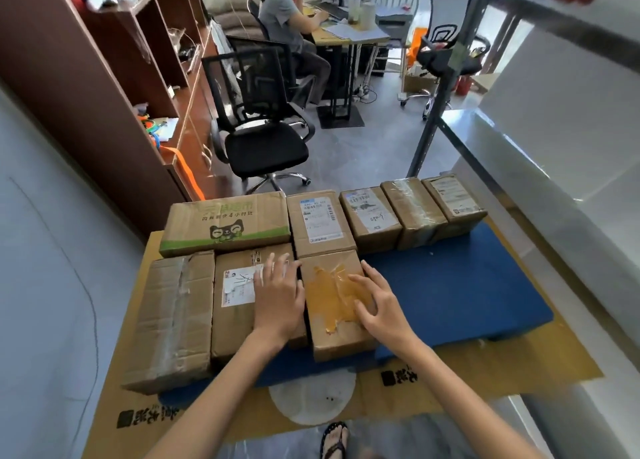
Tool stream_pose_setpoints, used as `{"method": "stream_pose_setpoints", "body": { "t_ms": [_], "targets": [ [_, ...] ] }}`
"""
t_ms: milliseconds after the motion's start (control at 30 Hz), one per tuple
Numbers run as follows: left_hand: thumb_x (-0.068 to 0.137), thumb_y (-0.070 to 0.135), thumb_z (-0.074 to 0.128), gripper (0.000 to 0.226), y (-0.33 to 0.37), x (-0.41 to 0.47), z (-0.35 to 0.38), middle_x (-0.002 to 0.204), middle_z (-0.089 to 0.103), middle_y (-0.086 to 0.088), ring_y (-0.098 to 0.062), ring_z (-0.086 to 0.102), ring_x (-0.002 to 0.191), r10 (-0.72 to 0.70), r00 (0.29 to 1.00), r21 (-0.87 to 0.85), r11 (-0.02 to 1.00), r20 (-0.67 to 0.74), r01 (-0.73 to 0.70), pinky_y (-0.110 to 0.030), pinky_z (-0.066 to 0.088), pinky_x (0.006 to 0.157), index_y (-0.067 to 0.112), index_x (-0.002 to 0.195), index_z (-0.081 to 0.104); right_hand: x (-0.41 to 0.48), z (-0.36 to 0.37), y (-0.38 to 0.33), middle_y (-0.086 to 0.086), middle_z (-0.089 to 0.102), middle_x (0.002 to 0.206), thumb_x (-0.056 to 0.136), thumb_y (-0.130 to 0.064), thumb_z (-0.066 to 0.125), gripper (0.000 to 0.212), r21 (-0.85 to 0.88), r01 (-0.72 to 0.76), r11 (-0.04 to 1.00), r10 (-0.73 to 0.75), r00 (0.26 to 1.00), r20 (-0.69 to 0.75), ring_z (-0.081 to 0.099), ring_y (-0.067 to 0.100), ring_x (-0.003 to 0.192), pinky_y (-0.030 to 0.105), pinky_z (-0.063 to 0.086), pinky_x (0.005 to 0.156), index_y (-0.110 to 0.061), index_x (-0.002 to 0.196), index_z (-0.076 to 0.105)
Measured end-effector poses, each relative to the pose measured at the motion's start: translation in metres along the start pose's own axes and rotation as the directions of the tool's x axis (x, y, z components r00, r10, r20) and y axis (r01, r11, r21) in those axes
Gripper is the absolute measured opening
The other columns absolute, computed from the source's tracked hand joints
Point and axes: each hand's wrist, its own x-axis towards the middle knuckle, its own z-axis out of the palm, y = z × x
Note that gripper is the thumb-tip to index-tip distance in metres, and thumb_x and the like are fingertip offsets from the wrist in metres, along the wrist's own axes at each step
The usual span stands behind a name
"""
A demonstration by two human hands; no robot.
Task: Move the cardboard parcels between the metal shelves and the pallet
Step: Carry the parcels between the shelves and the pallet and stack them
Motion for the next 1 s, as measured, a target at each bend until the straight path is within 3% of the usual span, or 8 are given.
{"method": "stream_pose_setpoints", "body": {
  "t_ms": [200,367,533,633,733,833,933,1000],
  "targets": [
    [0.088,0.012,0.058,0.036,0.074,0.035,0.003,0.134,0.051,-0.008,-0.030,0.042,0.132,0.320,0.944,-0.094,0.940,-0.078,-0.327,-0.051,0.036,0.108,0.014,0.124,0.056,-0.026,-0.061,0.003,-0.011,0.046,0.136,0.093,-0.012,0.056,0.039,-0.056,-0.082,0.995,0.064,0.960,-0.272,0.028,0.010,0.138,0.026,0.023,0.114,-0.021,0.131,0.052],
    [0.088,0.012,0.062,0.035,0.181,0.020,0.028,0.135,0.052,-0.013,-0.034,0.045,0.130,0.596,0.803,-0.191,0.785,-0.027,-0.589,-0.055,0.037,0.106,0.012,0.123,0.060,-0.114,-0.129,0.015,-0.011,0.048,0.131,0.095,-0.012,0.050,0.036,-0.099,-0.294,0.951,0.200,0.825,-0.528,0.027,0.004,0.132,0.020,0.022,0.111,-0.020,0.131,0.052],
    [0.095,0.024,0.045,0.031,0.301,-0.073,0.047,0.133,0.053,-0.006,-0.028,0.045,0.129,0.881,0.472,-0.375,0.427,-0.032,-0.823,-0.049,0.030,0.112,0.017,0.121,0.061,-0.284,-0.171,-0.002,0.005,0.056,0.125,0.093,-0.004,0.048,0.032,0.032,-0.529,0.848,0.342,0.500,-0.796,0.046,0.015,0.121,0.014,0.026,0.101,-0.010,0.123,0.058],
    [0.092,0.030,0.034,0.038,0.371,-0.176,0.036,0.126,0.057,-0.006,-0.030,0.052,0.119,0.974,0.216,-0.479,0.157,-0.069,-0.863,-0.052,0.038,0.104,0.016,0.115,0.061,-0.427,-0.164,-0.029,0.001,0.062,0.119,0.092,-0.004,0.048,0.030,0.187,-0.595,0.781,0.366,0.194,-0.910,0.054,0.015,0.116,0.025,0.037,0.103,-0.013,0.116,0.063],
    [0.090,0.028,0.033,0.039,0.413,-0.287,0.012,0.123,0.060,-0.009,-0.030,0.053,0.117,0.986,0.037,-0.569,-0.063,-0.162,-0.820,-0.051,0.041,0.101,0.014,0.113,0.062,-0.551,-0.138,-0.073,0.002,0.066,0.112,0.088,0.007,0.050,0.032,0.329,-0.611,0.720,0.347,-0.094,-0.933,0.058,0.017,0.109,0.028,0.041,0.101,-0.011,0.109,0.065],
    [0.090,0.026,0.035,0.037,0.428,-0.388,-0.012,0.119,0.062,-0.009,-0.029,0.054,0.113,0.970,-0.070,-0.639,-0.206,-0.232,-0.742,-0.046,0.043,0.098,0.014,0.110,0.064,-0.642,-0.108,-0.115,0.005,0.067,0.107,0.092,0.001,0.050,0.025,0.407,-0.640,0.652,0.304,-0.271,-0.913,0.061,0.019,0.103,0.029,0.045,0.094,-0.009,0.107,0.066],
    [0.089,0.026,0.035,0.037,0.428,-0.470,-0.027,0.120,0.062,-0.008,-0.029,0.056,0.112,0.950,-0.189,-0.660,-0.310,-0.250,-0.684,-0.043,0.041,0.097,0.014,0.109,0.064,-0.702,-0.081,-0.151,0.002,0.068,0.102,0.093,-0.001,0.050,0.023,0.452,-0.646,0.615,0.246,-0.388,-0.888,0.062,0.014,0.098,0.007,0.041,0.081,-0.008,0.106,0.067],
    [0.091,0.025,0.037,0.034,0.428,-0.513,-0.031,0.122,0.060,-0.006,-0.027,0.055,0.114,0.932,-0.266,-0.666,-0.363,-0.248,-0.651,-0.041,0.036,0.101,0.016,0.110,0.064,-0.730,-0.069,-0.169,0.002,0.068,0.101,0.093,-0.001,0.050,0.022,0.486,-0.633,0.602,0.228,-0.447,-0.865,0.061,0.014,0.096,0.004,0.040,0.080,-0.007,0.106,0.067]
  ]
}}
